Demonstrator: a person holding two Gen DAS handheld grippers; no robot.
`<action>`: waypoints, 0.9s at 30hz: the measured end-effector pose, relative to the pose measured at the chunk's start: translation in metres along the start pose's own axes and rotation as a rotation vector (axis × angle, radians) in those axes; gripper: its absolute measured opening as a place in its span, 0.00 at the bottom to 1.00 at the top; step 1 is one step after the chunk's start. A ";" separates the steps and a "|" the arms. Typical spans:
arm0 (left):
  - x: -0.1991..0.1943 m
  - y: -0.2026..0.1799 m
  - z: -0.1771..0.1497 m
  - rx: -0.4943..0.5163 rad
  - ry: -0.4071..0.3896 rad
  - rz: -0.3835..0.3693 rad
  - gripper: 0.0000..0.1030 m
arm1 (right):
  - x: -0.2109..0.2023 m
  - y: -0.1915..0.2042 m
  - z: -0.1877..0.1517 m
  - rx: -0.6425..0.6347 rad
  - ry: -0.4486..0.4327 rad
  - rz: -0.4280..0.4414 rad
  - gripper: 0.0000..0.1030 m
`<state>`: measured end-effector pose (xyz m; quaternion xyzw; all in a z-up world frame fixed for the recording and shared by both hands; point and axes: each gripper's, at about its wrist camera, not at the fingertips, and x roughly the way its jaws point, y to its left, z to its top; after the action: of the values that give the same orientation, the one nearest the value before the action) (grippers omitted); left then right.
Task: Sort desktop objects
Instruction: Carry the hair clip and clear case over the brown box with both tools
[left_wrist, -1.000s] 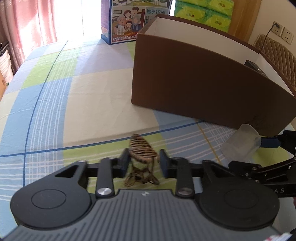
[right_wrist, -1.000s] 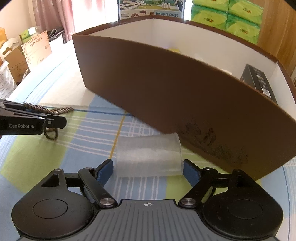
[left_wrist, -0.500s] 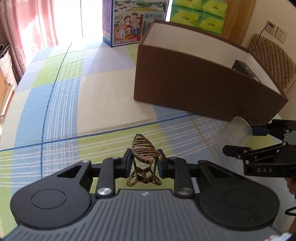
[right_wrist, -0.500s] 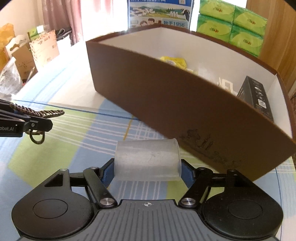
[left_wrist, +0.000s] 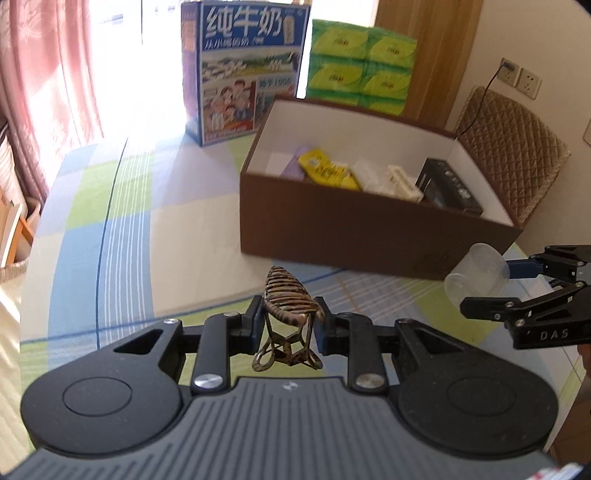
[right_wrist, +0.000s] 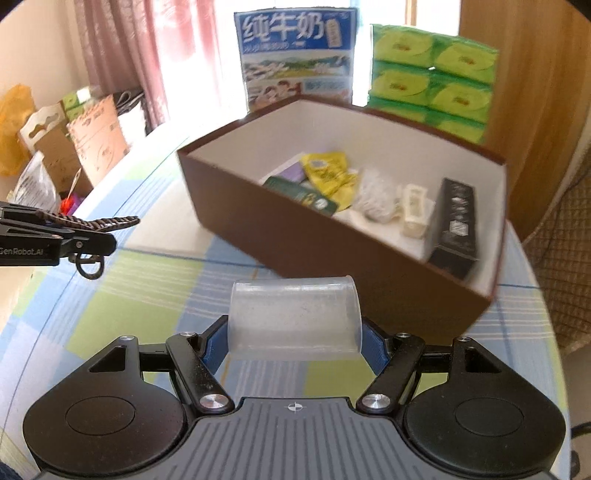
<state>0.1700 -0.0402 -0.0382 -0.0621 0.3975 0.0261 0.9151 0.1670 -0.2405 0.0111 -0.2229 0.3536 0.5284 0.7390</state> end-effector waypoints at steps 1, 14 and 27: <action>-0.002 -0.002 0.003 0.005 -0.007 -0.001 0.22 | -0.004 -0.003 0.001 0.006 -0.005 -0.006 0.67; -0.004 -0.030 0.037 0.050 -0.039 -0.027 0.22 | -0.037 -0.035 0.019 0.052 -0.066 -0.038 0.67; -0.003 -0.049 0.062 0.075 -0.087 -0.045 0.22 | -0.049 -0.060 0.038 0.056 -0.116 -0.055 0.67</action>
<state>0.2177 -0.0801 0.0101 -0.0355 0.3567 -0.0069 0.9335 0.2247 -0.2649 0.0699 -0.1809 0.3186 0.5097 0.7784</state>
